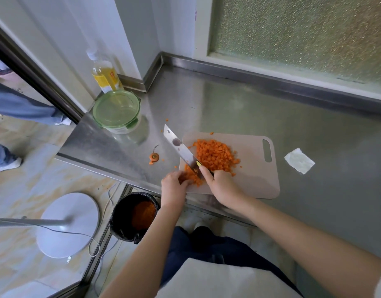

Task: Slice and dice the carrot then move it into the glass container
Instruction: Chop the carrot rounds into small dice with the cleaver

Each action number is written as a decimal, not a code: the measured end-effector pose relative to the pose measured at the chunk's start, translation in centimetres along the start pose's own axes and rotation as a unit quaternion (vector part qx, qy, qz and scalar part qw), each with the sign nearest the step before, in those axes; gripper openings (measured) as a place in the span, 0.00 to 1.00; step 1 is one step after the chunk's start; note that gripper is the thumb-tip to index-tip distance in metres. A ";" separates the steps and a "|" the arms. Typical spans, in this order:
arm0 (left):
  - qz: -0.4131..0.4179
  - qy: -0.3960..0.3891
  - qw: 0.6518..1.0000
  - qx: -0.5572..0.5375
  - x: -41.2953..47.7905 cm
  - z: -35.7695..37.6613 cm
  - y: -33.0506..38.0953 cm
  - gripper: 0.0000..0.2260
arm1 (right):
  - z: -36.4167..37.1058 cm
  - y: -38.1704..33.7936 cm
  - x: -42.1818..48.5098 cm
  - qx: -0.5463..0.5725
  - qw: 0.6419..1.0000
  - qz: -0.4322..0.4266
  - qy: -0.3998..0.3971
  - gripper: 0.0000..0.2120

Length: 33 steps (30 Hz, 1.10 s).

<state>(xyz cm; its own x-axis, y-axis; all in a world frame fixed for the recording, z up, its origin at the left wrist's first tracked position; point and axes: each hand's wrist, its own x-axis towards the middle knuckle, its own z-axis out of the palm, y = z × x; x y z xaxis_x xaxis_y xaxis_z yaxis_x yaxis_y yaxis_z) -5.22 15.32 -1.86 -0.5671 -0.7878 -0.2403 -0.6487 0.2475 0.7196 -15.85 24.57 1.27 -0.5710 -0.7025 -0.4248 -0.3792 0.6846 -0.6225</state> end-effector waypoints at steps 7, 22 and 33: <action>-0.008 0.009 1.000 -0.008 -0.5 -0.3 0.3 0.09 | 0.0 0.2 -1.1 0.023 0.999 0.014 -0.020 0.31; -0.057 0.006 0.997 -0.055 -0.1 -0.2 1.2 0.11 | 1.5 0.5 -1.4 -0.080 0.996 0.018 -0.039 0.27; -0.065 0.005 0.996 -0.064 0.1 0.1 1.1 0.10 | 2.3 -0.3 -0.4 -0.079 0.996 0.037 -0.028 0.28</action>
<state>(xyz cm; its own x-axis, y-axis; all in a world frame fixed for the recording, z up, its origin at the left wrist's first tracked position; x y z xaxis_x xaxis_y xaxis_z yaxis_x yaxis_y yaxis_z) -6.03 15.59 -1.09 -0.4760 -0.8148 -0.3309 -0.6464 0.0690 0.7599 -13.90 24.19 0.11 -0.5620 -0.6560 -0.5038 -0.4503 0.7536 -0.4789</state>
